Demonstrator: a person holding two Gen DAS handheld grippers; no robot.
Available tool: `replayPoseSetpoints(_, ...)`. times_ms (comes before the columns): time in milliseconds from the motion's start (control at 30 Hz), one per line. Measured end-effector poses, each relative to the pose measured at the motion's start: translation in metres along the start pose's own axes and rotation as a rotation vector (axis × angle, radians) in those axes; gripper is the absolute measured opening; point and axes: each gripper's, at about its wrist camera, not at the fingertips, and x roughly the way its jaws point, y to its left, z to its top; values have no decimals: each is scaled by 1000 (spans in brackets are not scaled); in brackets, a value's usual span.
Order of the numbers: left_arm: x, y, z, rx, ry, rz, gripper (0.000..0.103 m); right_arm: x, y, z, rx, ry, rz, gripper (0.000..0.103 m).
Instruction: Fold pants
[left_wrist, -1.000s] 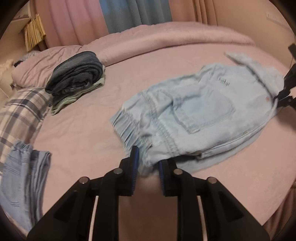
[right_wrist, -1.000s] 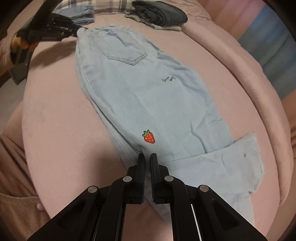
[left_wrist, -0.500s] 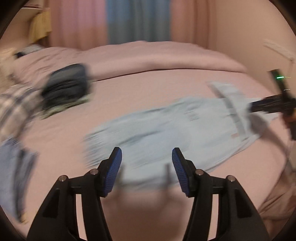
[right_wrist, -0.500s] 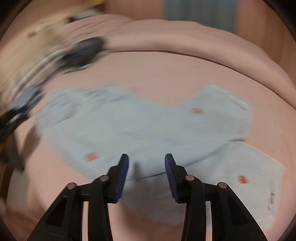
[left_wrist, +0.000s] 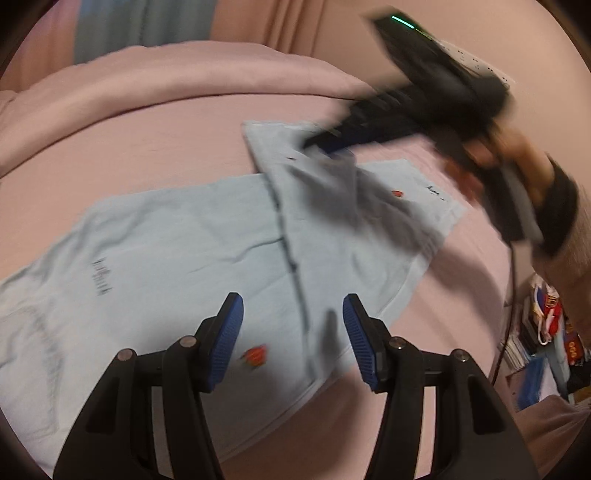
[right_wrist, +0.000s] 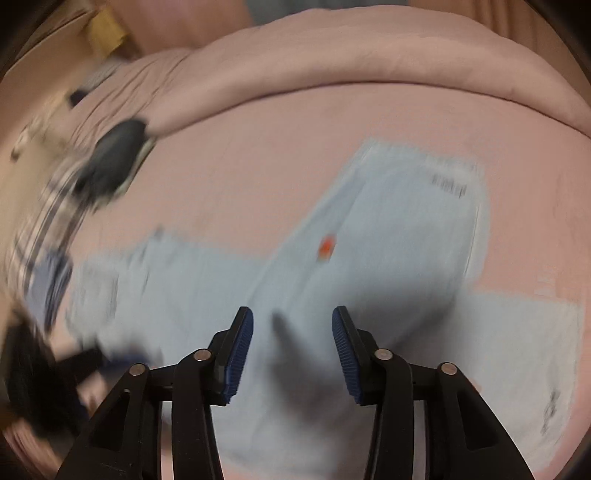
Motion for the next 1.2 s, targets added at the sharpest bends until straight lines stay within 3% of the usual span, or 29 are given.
replayPoseSetpoints(100, 14, -10, 4, 16, 29, -21, 52, 35, 5, 37, 60, 58, -11, 50)
replayPoseSetpoints(167, 20, -13, 3, 25, 50, -19, 36, 56, 1, 48, 77, 112, -83, 50)
replayPoseSetpoints(267, 34, -18, 2, 31, 89, 10, 21, 88, 1, 55, 79, 181, -193, 48)
replayPoseSetpoints(333, 33, -20, 2, 36, 83, 4, 15, 85, 3, 56, 51, 149, -213, 28)
replayPoseSetpoints(367, 33, -22, 2, 40, 82, 1, 12, 80, 1, 54, 58, 133, -174, 7)
replayPoseSetpoints(400, 33, -23, 0, 45, 83, 2, 11, 69, -4, 50, 84, 99, -139, 4)
replayPoseSetpoints(567, 29, -30, -1, 78, 84, 10, 10, -17, -35, 14, 204, -137, 28, 4)
replayPoseSetpoints(633, 28, -37, -1, 106, 82, 19, 10, -63, -48, -18, 236, -256, 87, 4)
replayPoseSetpoints(733, 31, -52, -1, 148, 86, 32, 10, -103, -69, -75, 306, -353, 116, 4)
replayPoseSetpoints(833, 35, -59, -2, 197, 100, 66, 10, -97, -95, -122, 433, -382, 107, 4)
replayPoseSetpoints(967, 42, -66, 1, 225, 124, 100, 14, -65, -132, -173, 634, -328, 133, 4)
replayPoseSetpoints(1100, 44, -64, 4, 254, 140, 143, 15, -62, -152, -204, 791, -384, 256, 18)
replayPoseSetpoints(1200, 45, -64, 5, 261, 144, 157, 15, -73, -160, -204, 820, -438, 244, 34)
